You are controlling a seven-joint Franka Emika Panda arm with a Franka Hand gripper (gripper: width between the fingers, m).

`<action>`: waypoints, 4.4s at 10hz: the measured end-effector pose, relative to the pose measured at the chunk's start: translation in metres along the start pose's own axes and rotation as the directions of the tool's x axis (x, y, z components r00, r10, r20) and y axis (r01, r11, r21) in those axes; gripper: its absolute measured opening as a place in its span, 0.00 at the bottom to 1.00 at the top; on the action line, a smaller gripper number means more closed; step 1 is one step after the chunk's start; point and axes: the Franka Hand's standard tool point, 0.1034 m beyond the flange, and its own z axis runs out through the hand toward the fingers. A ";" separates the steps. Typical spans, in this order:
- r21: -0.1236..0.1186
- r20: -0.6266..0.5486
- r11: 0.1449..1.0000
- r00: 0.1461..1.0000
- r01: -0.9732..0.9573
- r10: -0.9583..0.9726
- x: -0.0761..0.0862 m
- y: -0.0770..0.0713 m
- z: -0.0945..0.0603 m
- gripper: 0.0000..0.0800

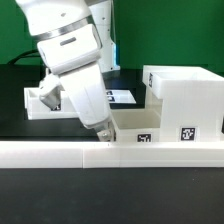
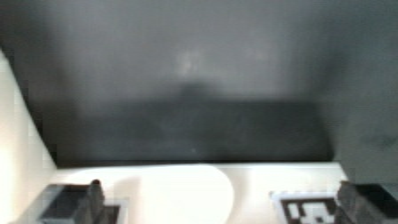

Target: Assemble drawer

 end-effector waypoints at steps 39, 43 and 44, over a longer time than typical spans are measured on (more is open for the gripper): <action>-0.112 0.103 0.865 0.861 -0.488 0.499 -0.051 -0.070 -0.051 0.81; -0.156 0.056 0.605 0.604 -0.781 0.795 -0.048 -0.090 -0.060 0.81; -0.167 0.028 0.492 0.495 -0.855 0.869 -0.046 -0.091 -0.067 0.81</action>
Offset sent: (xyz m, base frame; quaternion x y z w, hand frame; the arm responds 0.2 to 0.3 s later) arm -0.0026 0.0244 -0.0028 -0.0021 0.0339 0.0777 0.9964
